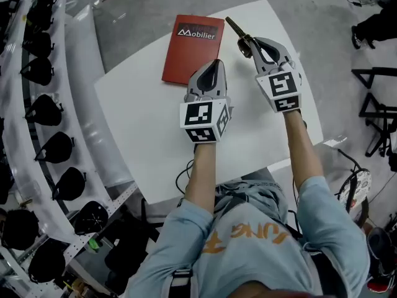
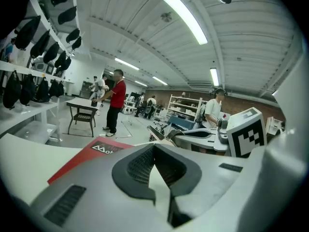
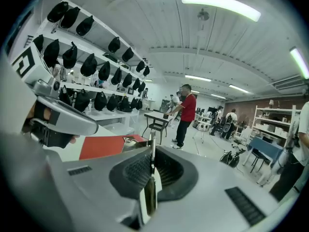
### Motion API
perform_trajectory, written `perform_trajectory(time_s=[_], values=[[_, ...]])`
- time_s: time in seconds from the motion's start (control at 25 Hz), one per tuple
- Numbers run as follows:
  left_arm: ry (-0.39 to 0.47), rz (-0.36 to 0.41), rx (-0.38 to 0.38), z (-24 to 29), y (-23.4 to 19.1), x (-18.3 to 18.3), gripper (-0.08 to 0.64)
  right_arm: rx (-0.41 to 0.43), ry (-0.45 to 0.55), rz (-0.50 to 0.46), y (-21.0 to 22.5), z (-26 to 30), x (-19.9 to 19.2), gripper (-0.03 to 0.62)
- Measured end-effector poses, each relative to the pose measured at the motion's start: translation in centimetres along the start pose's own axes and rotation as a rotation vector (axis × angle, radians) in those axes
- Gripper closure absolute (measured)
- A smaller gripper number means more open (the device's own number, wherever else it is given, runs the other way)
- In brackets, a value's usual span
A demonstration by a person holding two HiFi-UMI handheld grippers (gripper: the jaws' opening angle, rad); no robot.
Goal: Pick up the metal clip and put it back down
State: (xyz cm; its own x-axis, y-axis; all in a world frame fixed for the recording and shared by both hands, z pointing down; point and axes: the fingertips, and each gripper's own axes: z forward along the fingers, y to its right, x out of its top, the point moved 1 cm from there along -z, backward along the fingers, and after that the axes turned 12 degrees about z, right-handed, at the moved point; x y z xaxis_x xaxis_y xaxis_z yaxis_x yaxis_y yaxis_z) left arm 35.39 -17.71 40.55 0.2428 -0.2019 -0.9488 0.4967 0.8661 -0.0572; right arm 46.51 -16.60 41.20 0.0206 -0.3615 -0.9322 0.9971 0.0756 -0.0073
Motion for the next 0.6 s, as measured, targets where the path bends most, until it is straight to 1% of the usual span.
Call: perform_trajectory(time_s=[0.16, 0.32, 0.44, 0.6], values=[[-0.022, 0.010, -0.038, 3.9, 2.4, 0.0, 0.538, -0.022, -0.019, 0.000, 4.5, 0.6, -0.9, 0.565], [-0.045, 0.017, -0.058, 7.1, 3.8, -0.1, 0.538, -0.028, -0.044, -0.010, 8.1, 2.0, -1.6, 0.565], [-0.060, 0.018, -0.057, 8.9, 4.3, -0.1, 0.538, -0.024, -0.067, -0.002, 10.3, 3.2, -2.1, 0.565], [-0.080, 0.020, -0.049, 11.3, 4.8, -0.1, 0.538, -0.019, -0.097, -0.017, 13.2, 4.9, -2.8, 0.565]])
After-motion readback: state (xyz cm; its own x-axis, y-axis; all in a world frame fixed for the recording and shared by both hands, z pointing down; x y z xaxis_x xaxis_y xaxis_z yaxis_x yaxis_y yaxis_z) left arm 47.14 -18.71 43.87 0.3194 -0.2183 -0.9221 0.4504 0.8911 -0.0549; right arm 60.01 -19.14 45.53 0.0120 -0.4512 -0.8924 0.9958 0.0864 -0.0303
